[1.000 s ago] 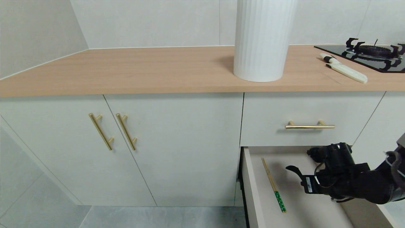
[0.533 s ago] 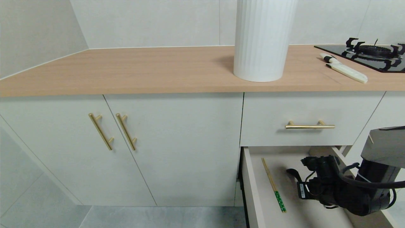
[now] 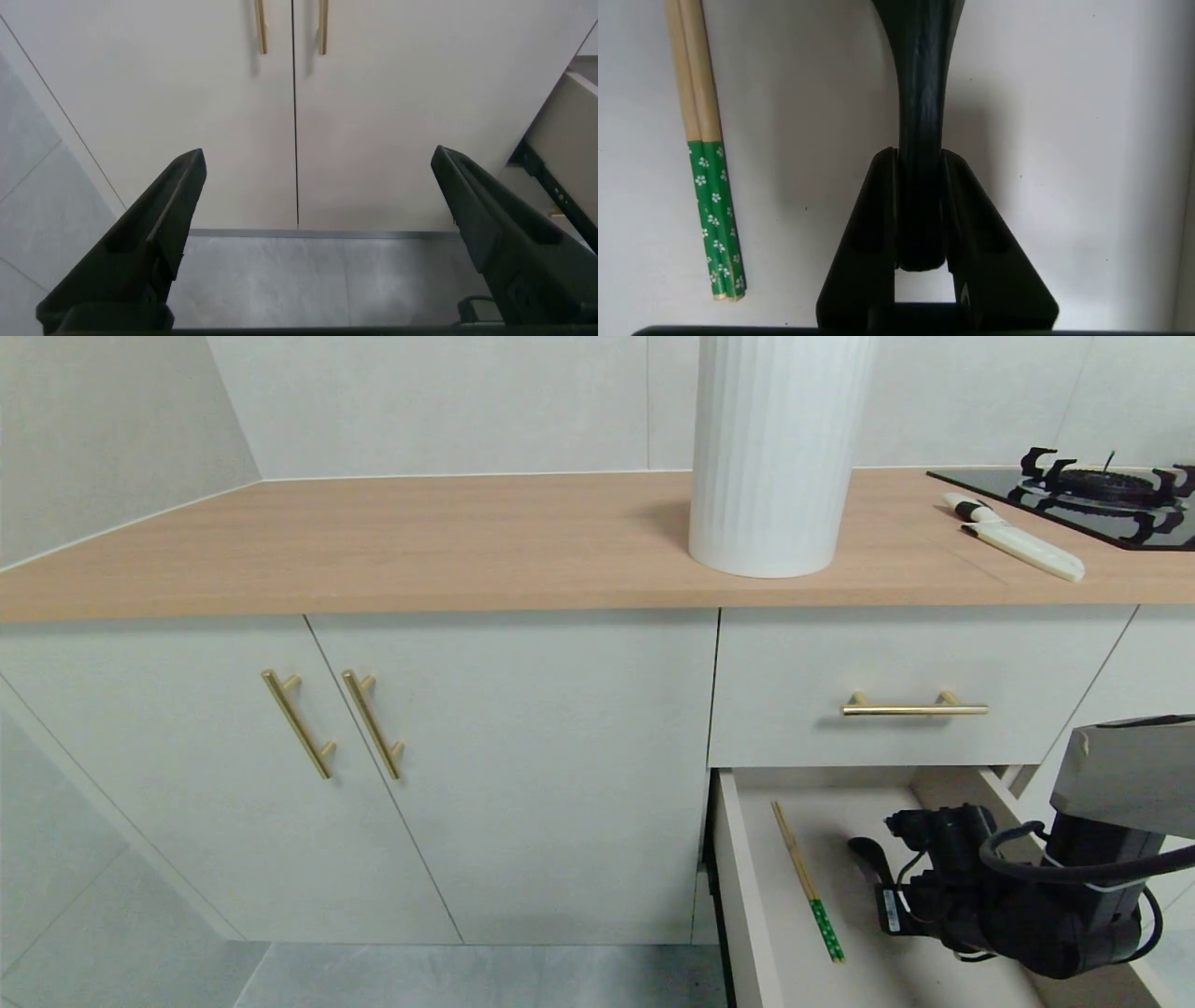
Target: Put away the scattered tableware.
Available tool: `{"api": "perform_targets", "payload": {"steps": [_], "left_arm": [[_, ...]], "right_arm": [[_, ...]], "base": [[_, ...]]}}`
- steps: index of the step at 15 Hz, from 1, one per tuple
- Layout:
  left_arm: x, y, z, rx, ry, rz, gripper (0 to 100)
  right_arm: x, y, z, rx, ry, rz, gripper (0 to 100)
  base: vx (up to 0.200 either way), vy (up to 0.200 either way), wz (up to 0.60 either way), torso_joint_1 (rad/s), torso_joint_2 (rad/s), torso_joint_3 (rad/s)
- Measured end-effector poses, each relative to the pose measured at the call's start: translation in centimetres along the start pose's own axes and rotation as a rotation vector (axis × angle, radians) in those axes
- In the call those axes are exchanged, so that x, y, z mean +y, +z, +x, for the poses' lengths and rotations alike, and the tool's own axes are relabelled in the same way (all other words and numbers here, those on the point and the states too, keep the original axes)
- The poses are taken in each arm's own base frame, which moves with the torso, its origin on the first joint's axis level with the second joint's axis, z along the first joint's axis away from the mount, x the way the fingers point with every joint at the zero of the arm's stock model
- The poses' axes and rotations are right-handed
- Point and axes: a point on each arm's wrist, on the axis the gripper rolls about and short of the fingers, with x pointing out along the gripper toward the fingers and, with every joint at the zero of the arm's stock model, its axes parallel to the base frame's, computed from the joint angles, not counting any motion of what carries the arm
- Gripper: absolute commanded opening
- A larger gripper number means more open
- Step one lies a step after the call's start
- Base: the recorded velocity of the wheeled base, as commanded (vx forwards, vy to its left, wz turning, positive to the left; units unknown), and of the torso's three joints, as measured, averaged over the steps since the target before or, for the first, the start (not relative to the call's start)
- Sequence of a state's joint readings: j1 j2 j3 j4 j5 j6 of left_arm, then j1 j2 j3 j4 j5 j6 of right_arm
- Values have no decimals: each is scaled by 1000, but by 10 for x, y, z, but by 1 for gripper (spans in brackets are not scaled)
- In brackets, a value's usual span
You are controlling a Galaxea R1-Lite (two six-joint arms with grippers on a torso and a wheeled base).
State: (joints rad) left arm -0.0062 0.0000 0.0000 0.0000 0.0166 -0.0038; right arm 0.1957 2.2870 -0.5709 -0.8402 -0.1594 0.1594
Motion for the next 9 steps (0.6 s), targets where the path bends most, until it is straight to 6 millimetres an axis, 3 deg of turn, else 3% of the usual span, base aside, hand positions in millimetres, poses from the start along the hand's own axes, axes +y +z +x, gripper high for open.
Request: {"api": "perform_targets", "payload": {"steps": [1,9], "left_arm": [[0,0,0,0,0,0,100],[0,0,0,0,0,0,100]], "right_arm": [[0,0,0,1,0,-1,100],[0,0,1,0,0,-1,100]], "base": [[0,0,0,0,0,0],[0,0,0,0,0,0]]}}
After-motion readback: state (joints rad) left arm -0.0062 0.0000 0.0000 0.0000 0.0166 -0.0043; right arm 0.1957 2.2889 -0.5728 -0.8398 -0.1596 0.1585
